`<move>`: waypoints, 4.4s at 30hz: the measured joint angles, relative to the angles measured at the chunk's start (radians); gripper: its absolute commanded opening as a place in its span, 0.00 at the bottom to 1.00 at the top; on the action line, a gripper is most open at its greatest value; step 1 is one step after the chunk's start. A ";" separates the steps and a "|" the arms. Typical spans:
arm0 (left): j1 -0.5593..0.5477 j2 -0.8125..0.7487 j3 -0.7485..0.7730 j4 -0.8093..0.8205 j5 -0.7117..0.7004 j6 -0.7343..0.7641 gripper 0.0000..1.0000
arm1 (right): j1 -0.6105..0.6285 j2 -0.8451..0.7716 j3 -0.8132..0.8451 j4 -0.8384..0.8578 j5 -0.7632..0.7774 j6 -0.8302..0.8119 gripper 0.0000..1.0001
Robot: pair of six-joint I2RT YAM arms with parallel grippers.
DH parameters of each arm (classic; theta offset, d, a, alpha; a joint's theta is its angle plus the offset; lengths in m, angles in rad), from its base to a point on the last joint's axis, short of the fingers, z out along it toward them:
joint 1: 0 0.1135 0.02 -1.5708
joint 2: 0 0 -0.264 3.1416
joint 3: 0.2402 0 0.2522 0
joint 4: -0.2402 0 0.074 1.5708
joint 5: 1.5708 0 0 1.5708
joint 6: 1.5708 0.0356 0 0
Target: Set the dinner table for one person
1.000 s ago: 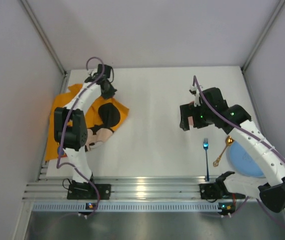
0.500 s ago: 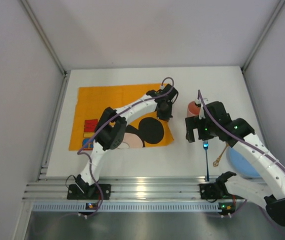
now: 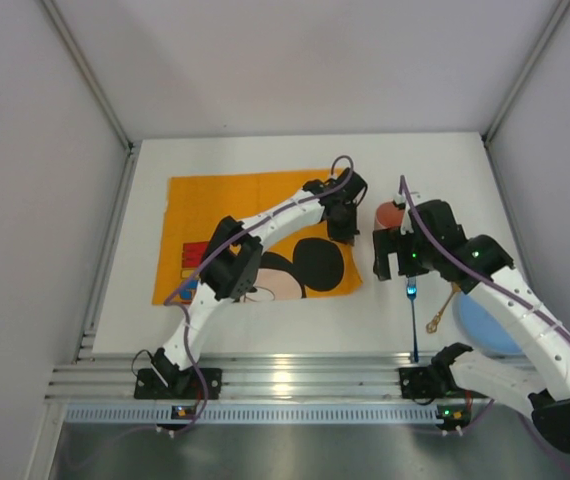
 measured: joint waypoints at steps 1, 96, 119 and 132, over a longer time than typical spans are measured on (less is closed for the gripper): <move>-0.006 0.000 0.000 0.004 0.010 -0.001 0.00 | 0.000 0.004 0.007 0.004 0.004 -0.001 1.00; 0.068 -0.503 -0.615 0.084 0.095 0.227 0.96 | -0.927 0.445 -0.024 0.385 -0.346 0.182 0.53; 0.068 -0.507 -0.607 0.035 0.061 0.241 0.96 | -0.930 0.764 0.120 0.606 -0.486 0.126 0.79; 0.068 -0.526 -0.612 -0.043 0.012 0.247 0.96 | -0.930 0.800 0.027 0.758 -0.771 0.212 0.80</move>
